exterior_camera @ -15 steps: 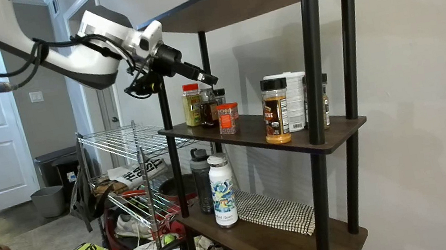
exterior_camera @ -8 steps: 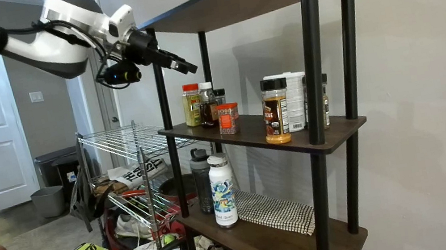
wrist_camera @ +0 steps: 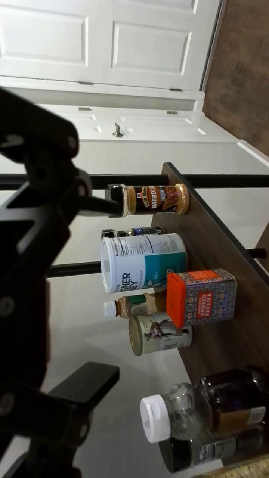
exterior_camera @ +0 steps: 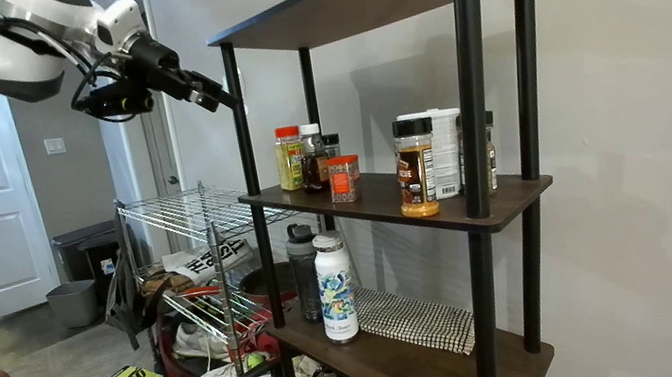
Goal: Move the container from the top shelf to the second shelf
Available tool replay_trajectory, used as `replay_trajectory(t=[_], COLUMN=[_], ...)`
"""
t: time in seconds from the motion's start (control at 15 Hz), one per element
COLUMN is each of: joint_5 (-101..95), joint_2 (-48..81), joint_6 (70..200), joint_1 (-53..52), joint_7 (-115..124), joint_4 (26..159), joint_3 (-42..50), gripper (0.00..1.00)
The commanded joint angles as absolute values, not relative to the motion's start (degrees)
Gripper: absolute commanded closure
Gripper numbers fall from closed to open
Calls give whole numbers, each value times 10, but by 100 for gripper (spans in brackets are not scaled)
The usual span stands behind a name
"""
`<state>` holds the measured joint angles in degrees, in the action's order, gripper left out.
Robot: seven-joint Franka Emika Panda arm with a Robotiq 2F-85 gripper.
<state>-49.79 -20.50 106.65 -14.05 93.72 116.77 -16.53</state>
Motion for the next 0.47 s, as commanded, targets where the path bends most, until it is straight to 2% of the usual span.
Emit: replay_trajectory(t=[0.0,0.4], joint_5=[-451,-454], joint_2=[-244,-237], joint_6=[1035,1034], joint_1=[-146,-135], joint_7=[904,921], joint_4=[1183,1167], joint_3=[-178,-192], gripper=[0,0])
